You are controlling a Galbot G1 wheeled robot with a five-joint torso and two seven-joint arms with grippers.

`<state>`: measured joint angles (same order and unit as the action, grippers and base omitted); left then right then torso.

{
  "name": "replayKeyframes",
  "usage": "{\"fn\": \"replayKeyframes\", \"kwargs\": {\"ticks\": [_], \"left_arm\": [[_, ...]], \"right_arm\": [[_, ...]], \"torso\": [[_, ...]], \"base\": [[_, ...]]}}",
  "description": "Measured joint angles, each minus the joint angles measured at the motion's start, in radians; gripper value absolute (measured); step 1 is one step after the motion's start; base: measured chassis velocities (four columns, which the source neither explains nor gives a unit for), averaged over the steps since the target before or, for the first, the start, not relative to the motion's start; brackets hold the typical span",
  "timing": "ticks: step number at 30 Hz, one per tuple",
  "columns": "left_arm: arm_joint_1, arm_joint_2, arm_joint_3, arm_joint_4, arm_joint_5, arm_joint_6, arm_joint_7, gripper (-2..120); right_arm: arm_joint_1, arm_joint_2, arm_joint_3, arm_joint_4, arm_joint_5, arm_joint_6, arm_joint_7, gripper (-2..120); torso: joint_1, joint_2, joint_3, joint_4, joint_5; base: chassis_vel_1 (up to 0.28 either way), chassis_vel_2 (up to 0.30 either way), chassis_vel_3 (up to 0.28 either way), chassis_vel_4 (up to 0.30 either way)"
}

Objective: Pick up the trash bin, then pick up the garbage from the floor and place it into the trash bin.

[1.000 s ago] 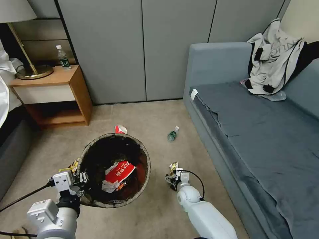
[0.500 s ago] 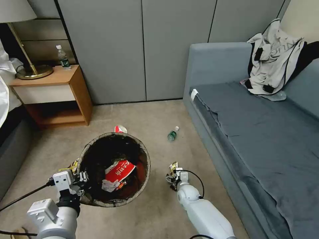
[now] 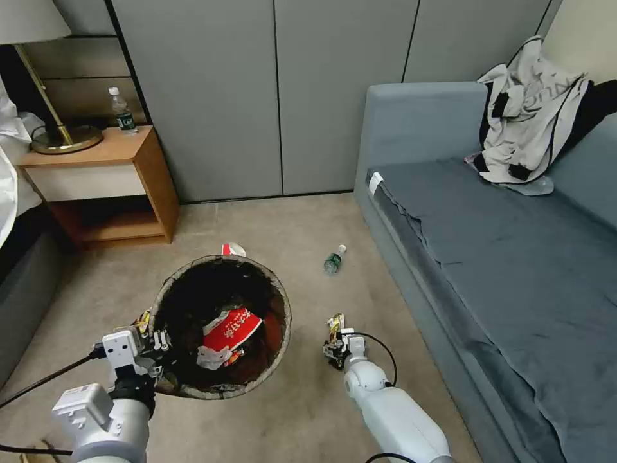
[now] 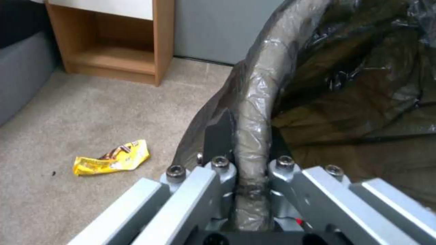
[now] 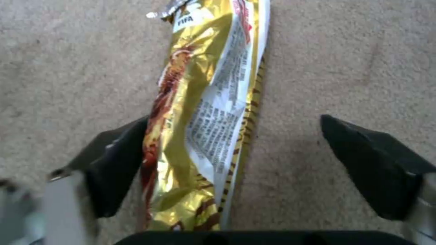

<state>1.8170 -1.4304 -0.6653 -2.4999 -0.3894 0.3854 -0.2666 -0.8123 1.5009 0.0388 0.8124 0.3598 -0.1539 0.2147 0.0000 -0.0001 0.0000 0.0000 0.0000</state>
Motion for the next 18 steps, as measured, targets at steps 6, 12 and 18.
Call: {"fn": "replayKeyframes", "kwargs": {"ticks": [6, 12, 18], "left_arm": [[-0.002, 0.0, 0.0, 0.0, 0.0, 0.0, 0.0, 3], [-0.002, 0.0, 0.0, 0.0, -0.001, 0.0, 0.0, 3], [-0.002, -0.002, 0.0, 0.0, -0.001, 0.0, 0.0, 3]], "right_arm": [[-0.001, -0.001, 0.002, -0.001, -0.002, 0.003, -0.002, 68], [-0.005, -0.003, 0.002, 0.002, -0.002, 0.005, -0.002, 48], [-0.007, -0.005, 0.001, 0.006, -0.002, 0.005, -0.003, 25]], "torso": [[0.0, 0.0, 0.0, 0.0, 0.0], [0.0, 0.0, 0.0, 0.0, 0.0], [0.0, 0.0, 0.0, 0.0001, 0.0001]], "base": [[0.0, 0.0, 0.0, 0.0], [0.0, 0.0, 0.0, 0.0], [0.0, 0.0, 0.0, 0.0]]}}
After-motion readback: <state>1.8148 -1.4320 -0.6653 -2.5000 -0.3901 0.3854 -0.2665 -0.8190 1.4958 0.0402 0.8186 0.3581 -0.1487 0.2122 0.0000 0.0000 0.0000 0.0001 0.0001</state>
